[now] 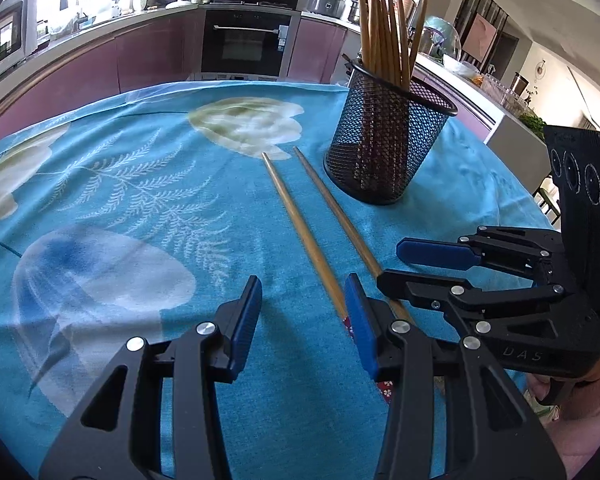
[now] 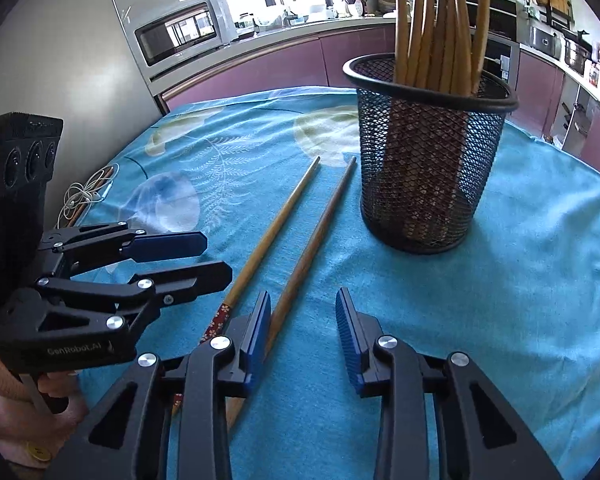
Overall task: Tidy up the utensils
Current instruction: 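Close the left gripper on one chopstick while the right gripper closes on the other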
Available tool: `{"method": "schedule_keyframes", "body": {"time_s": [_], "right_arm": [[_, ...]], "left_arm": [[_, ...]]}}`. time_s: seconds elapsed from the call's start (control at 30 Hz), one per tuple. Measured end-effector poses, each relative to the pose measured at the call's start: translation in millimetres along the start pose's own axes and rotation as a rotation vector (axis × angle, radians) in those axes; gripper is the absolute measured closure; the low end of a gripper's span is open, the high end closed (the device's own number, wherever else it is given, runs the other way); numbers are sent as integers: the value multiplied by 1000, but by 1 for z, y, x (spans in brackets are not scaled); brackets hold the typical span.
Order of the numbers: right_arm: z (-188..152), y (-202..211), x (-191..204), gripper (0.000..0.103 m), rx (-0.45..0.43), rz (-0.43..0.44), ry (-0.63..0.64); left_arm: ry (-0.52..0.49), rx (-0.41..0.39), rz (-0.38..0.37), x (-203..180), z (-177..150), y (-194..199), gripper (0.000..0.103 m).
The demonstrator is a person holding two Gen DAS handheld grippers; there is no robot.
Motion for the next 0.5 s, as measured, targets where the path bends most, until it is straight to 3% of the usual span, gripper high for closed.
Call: {"method": "schedule_keyframes", "body": {"time_s": [0.2,0.4,0.5], "right_arm": [[2,0,-4,72,10,19,-13],[5,-2,-6,72,8,15,-9],[8,-4,-6,72,5,8,-3]], "left_arm": [[-56,23,27,-11,1,-8,60],[-70,35,61,-13,1,-10,78],[-57,37,64,-12,1,-9,81]]}}
Point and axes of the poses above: each gripper's, at about its wrist camera, not at the fingertips, and y roughly against the way its jaws point, x to its left, z to its top, the point moved 7 cm from there along -y, roughly the way its jaws point, and after that the axes turned 15 degrees about -y, right-handed, at the moved point
